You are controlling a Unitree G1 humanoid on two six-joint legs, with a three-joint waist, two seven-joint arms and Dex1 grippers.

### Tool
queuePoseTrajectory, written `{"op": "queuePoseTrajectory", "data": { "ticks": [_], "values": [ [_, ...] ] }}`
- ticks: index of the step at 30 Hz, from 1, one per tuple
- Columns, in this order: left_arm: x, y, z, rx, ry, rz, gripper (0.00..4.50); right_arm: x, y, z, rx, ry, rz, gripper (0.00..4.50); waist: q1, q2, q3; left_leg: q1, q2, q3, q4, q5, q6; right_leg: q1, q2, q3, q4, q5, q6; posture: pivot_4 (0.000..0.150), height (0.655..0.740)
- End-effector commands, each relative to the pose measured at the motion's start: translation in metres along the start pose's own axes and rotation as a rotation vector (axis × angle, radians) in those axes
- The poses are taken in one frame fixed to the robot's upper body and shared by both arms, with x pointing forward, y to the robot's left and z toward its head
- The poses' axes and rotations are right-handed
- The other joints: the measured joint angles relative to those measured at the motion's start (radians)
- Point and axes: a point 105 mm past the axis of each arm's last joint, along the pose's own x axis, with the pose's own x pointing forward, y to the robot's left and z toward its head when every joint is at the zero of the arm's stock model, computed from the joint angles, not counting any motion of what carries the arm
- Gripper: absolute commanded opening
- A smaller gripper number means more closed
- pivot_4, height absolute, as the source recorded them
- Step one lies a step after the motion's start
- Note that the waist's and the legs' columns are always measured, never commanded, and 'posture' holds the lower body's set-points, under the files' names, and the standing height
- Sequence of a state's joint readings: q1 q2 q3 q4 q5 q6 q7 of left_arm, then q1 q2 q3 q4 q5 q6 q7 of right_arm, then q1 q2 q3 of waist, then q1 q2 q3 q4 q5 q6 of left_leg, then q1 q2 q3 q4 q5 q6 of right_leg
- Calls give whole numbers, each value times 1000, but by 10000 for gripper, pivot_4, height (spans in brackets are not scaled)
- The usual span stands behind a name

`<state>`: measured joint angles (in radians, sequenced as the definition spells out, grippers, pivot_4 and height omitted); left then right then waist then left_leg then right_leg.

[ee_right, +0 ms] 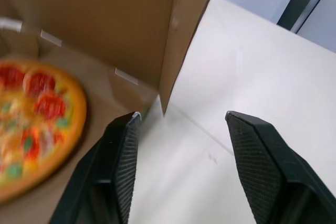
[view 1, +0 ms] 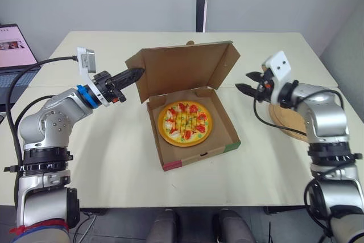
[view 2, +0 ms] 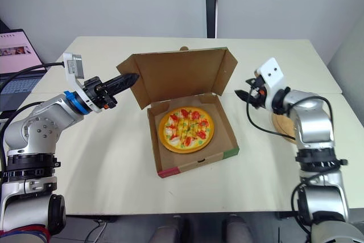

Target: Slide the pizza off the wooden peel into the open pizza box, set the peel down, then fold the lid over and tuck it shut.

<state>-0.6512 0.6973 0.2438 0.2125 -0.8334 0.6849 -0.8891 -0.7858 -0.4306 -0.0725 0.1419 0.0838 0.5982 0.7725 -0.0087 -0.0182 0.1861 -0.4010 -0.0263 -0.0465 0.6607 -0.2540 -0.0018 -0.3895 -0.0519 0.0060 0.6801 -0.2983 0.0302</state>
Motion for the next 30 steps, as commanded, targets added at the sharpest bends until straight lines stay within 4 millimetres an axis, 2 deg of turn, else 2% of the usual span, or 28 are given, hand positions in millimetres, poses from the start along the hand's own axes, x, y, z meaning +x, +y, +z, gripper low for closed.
{"op": "queuePoseTrajectory", "data": {
  "ticks": [1, 5, 6, 9, 13, 18, 23, 26, 30],
  "values": [
    [1, -5, 14, 41, -31, -23, 0, 16, 0, 18, 29, -56, -25, 26008, -1, 0, 0, 0, 0, 0, 0, 0, 0, 0, 0, 0, 0, 0, 0, 1500, 7400],
    [0, -5, 15, 48, -30, -19, 0, 30, 8, 26, 75, -92, -6, 26008, 3, 0, 0, 0, 0, 0, 0, 0, 0, 0, 0, 0, 0, 0, 0, 1500, 7400],
    [0, -5, 15, 49, -32, -17, 0, 32, 9, 27, 78, -96, -6, 24268, 3, 0, 0, 0, -1, 0, 0, 0, 0, 0, 0, 0, 0, 0, 0, 1500, 7400],
    [1, -5, 16, 52, -34, -17, 0, 35, 10, 29, 83, -111, -21, 16564, 2, 0, 0, 0, -1, 0, 0, 0, 0, 0, 0, 0, 0, 0, 0, 1500, 7400],
    [6, -6, 17, 58, -37, -20, 0, 35, 4, 33, 76, -138, -73, 1285, 1, 0, 0, 0, -1, 0, 0, -1, 1, -1, 0, 0, 0, 0, 0, 1500, 7400],
    [22, -7, 18, 78, -37, -27, 0, 27, -8, 42, 59, -170, -143, 510, 2, 0, 0, -1, -1, 0, 0, -1, 2, -1, 0, -1, 0, 0, 0, 1500, 7400],
    [48, -5, 20, 139, -42, -10, 0, 7, -18, 47, 24, -173, -193, 510, 5, 0, 0, -1, -1, 0, 0, -1, 2, -1, 0, 0, 0, 0, 0, 1500, 7400],
    [70, -13, 19, 159, -46, -30, 0, -12, -21, 53, -7, -176, -242, 510, 8, 0, 0, -2, -2, -1, 0, -1, 2, -1, 0, -1, 0, 0, 0, 1500, 7400],
    [92, -27, 17, 136, -55, -81, 0, -31, -14, 54, -29, -162, -285, 510, 6, 0, 0, -4, -2, -1, 0, -1, 2, -2, 0, -1, 0, 0, 0, 1500, 7400]
  ]
}}
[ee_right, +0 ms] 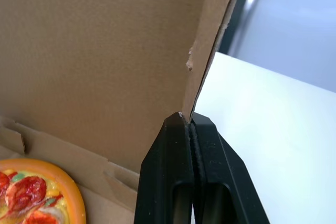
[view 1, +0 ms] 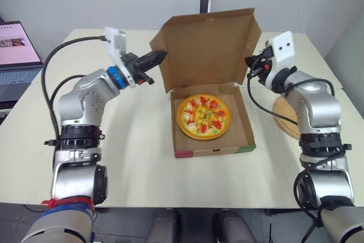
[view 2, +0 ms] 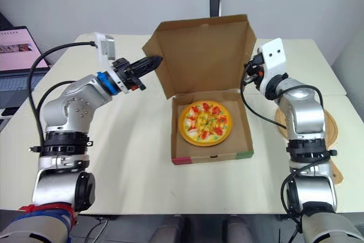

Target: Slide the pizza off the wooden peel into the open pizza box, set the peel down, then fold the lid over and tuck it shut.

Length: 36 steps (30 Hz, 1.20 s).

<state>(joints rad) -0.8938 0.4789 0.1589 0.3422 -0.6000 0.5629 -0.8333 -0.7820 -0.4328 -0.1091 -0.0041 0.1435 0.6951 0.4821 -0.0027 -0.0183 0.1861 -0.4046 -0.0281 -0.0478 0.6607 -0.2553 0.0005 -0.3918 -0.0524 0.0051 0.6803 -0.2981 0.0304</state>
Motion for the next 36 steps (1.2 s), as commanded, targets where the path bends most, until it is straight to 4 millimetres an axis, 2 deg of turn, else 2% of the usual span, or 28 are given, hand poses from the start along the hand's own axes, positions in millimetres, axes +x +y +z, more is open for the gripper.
{"op": "queuePoseTrajectory", "data": {
  "ticks": [1, 9, 14, 19, 25, 33, 36],
  "values": [
    [22, -18, 9, 14, -18, -68, 0, -20, 5, 29, -44, -88, -26, 510, 0, 0, 0, 0, 0, 0, 0, 0, 0, -1, 0, 0, 0, 0, 0, 1500, 7400],
    [52, -42, -4, -50, 24, -148, 0, -38, 16, 19, -9, -54, -116, 510, -8, 0, 0, -12, 0, 3, 2, 4, -5, -15, 1, 3, 5, 0, 0, 1500, 7400],
    [54, -47, -12, -67, 30, -138, 0, -47, 24, 10, 17, -36, -148, 510, -6, 0, 0, -12, 0, 2, 2, 4, -5, -15, 1, 3, 6, 0, 0, 1500, 7400],
    [48, -47, -10, -82, 12, -98, 0, -55, 29, 0, 50, -20, -169, 510, -6, 0, 0, -12, 0, 2, 2, 4, -5, -15, 1, 3, 6, 0, 0, 1500, 7400],
    [37, -56, -12, -141, -1, -60, 0, -69, 35, -9, 40, -16, -181, 510, -6, 0, 0, -12, 0, 2, 3, 4, -5, -15, 1, 4, 8, 0, 0, 1500, 7400],
    [11, -70, -34, -247, 29, 7, 0, -79, 33, -20, 53, -19, -204, 510, -6, 0, 0, -11, 0, 1, 3, 4, -5, -14, 1, 4, 9, 0, 0, 1500, 7400],
    [3, -69, -42, -267, 33, 51, 0, -79, 33, -23, 73, -33, -213, 510, -6, 0, 0, -10, 0, 2, 3, 4, -5, -14, 1, 4, 10, 0, 0, 1500, 7400]
  ]
}}
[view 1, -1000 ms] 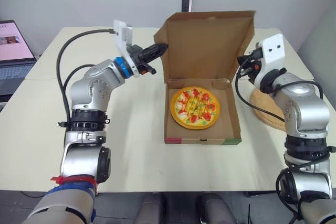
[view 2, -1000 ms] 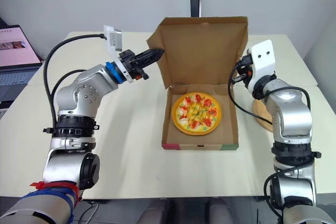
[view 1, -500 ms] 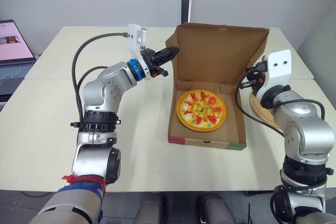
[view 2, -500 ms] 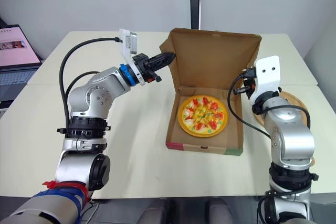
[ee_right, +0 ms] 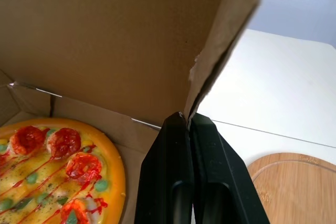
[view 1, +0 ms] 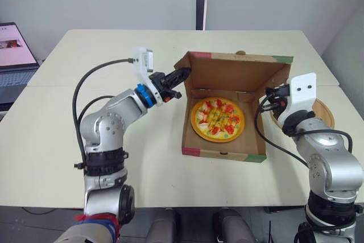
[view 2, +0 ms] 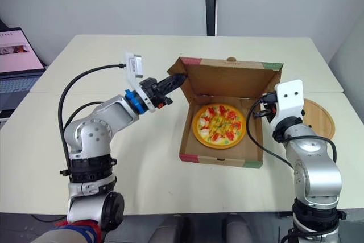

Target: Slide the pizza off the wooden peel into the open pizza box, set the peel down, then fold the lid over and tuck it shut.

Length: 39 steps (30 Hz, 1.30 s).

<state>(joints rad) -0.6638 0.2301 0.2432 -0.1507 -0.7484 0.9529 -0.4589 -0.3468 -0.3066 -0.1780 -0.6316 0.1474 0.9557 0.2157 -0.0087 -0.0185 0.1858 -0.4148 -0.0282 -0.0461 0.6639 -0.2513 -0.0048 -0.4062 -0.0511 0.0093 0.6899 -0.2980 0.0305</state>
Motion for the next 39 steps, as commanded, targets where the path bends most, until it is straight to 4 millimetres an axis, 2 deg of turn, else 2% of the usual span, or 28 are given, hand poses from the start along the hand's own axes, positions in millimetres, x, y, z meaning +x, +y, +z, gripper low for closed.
{"op": "queuePoseTrajectory", "data": {
  "ticks": [1, 6, 7, 9, 14, 20, 31, 37, 39],
  "values": [
    [-3, -9, -4, -12, -2, -4, 0, -3, 6, 14, 15, -88, 27, 510, 0, 0, 0, 0, 0, 0, 0, 0, 0, 0, 0, 0, 0, 0, 0, 1500, 7400],
    [-8, -8, -8, -26, -7, 23, 0, -5, 6, 11, 44, -101, 27, 510, 0, 0, 0, 1, 0, 0, 0, 0, -1, 0, 1, 1, 0, 0, 0, 1500, 7400],
    [-9, -9, -9, -25, -5, 24, 0, -6, 5, 12, 51, -109, 20, 2240, 0, 0, 0, 1, 0, 0, 0, 0, -1, 0, 1, 1, 0, 0, 0, 1500, 7400],
    [-9, -9, -10, -19, -1, 24, 0, -8, 3, 14, 58, -118, 21, 6303, 0, 0, 0, 1, 0, 0, 0, 0, -1, 0, 1, 1, 0, 0, 0, 1500, 7400],
    [-8, -9, -9, 3, 5, 17, 0, -11, 0, 23, 51, -150, 32, 23668, 1, 0, 0, 1, 0, 1, 0, 0, -1, 0, 1, 2, 0, 0, 0, 1500, 7400],
    [-6, -11, -10, 13, 6, 9, 0, -11, -6, 35, 8, -177, 17, 23668, 1, 0, 0, 1, 0, 1, 0, 0, 0, 0, 2, 2, 0, 0, 0, 1500, 7400],
    [-7, -12, -8, 6, -12, 16, 0, -33, -11, 33, 13, -139, -11, 23668, 4, 0, 0, 1, 0, 1, 0, 0, 0, 1, 2, 2, 0, 0, 0, 1500, 7400],
    [-6, -12, -7, 7, -13, 15, 0, -38, -10, 29, 31, -107, -13, 23668, 4, 0, 0, 1, 0, 1, 0, 0, 0, 1, 2, 2, 0, 0, 0, 1500, 7400],
    [-6, -12, -7, 9, -12, 15, 0, -39, -10, 30, 35, -109, -14, 19826, 4, 0, 0, 1, 0, 1, 0, 0, 0, 1, 2, 2, 0, 0, 0, 1500, 7400]
  ]
}}
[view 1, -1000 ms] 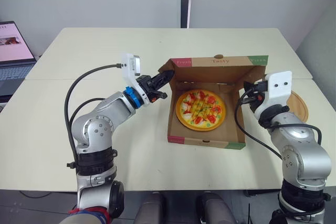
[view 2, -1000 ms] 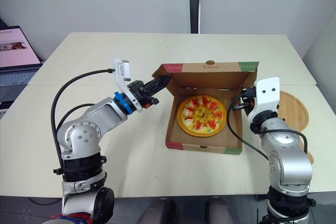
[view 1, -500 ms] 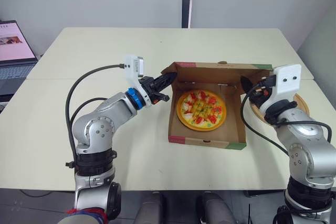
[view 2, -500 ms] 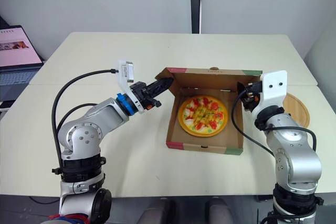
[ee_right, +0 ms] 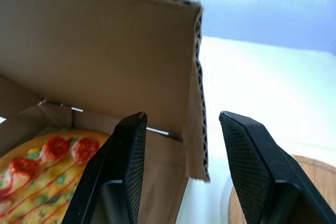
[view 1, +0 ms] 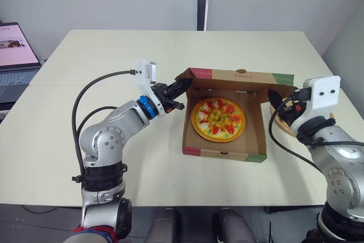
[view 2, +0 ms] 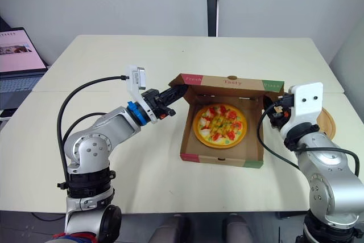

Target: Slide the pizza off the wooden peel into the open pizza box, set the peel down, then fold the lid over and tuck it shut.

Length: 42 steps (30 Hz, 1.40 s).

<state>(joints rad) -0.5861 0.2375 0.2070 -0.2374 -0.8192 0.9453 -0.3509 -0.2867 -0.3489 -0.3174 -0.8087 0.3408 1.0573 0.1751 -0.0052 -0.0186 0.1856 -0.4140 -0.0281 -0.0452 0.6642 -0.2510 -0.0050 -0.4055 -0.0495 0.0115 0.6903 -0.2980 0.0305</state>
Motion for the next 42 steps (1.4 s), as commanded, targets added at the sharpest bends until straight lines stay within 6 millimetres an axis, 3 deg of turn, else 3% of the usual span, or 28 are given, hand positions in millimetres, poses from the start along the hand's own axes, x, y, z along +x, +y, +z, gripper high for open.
{"op": "queuePoseTrajectory", "data": {
  "ticks": [1, 6, 14, 19, 28, 32, 38, 41, 42],
  "values": [
    [0, -8, 5, 16, -20, -31, 0, -8, 1, 15, -15, -64, -6, 17308, 0, 0, 0, 0, 0, 0, 0, 0, 0, 0, 0, 0, 0, 0, 0, 1500, 7400],
    [0, -8, 4, 26, -13, -35, 0, -8, 5, 20, -6, -75, 5, 308, 0, 0, 0, 0, 0, 0, 0, 0, 0, 0, 0, 0, 0, 0, 0, 1500, 7400],
    [-8, -20, -9, 7, 27, -75, 0, -15, 16, 15, -2, -44, 28, 308, 0, 0, 0, 0, 0, 0, 0, 0, 0, 0, 0, 0, 0, 0, 0, 1500, 7400],
    [-21, -17, -26, -4, 68, -31, 0, -24, 17, -2, 14, 0, 1, 308, 0, 0, -1, 0, 0, 0, 0, 0, 0, 0, 0, 0, 0, 0, 0, 1500, 7400],
    [-26, -6, -33, -15, 71, 34, 0, -31, 27, -25, 48, 48, -1, 308, 0, 0, -3, 4, 1, 1, 0, -2, 3, 3, 2, 2, 0, 0, 0, 1500, 7400],
    [-27, -3, -32, -6, 71, 40, 0, -41, 26, -32, 58, 66, 21, 9711, 0, 0, -3, 4, 1, 1, 0, -2, 3, 3, 2, 3, 0, 0, 0, 1500, 7400],
    [-29, 0, -35, 11, 82, 41, 0, -64, 27, -54, 20, 223, 258, 31754, 0, 0, -3, 6, 1, 1, 0, -2, 4, 5, 4, 3, -1, 0, 0, 1500, 7400],
    [-31, 2, -38, 32, 96, 37, 0, -75, 10, -62, -59, 303, 305, 40580, 2, 0, -2, 15, 3, 0, -3, -3, 4, 18, 6, 2, -9, 0, 0, 1500, 7400],
    [-31, 2, -38, 37, 99, 35, 0, -74, -1, -61, -95, 311, 278, 40580, 2, 0, -2, 17, 4, 0, -3, -3, 5, 21, 7, 1, -10, 0, 0, 1500, 7400]
  ]
}}
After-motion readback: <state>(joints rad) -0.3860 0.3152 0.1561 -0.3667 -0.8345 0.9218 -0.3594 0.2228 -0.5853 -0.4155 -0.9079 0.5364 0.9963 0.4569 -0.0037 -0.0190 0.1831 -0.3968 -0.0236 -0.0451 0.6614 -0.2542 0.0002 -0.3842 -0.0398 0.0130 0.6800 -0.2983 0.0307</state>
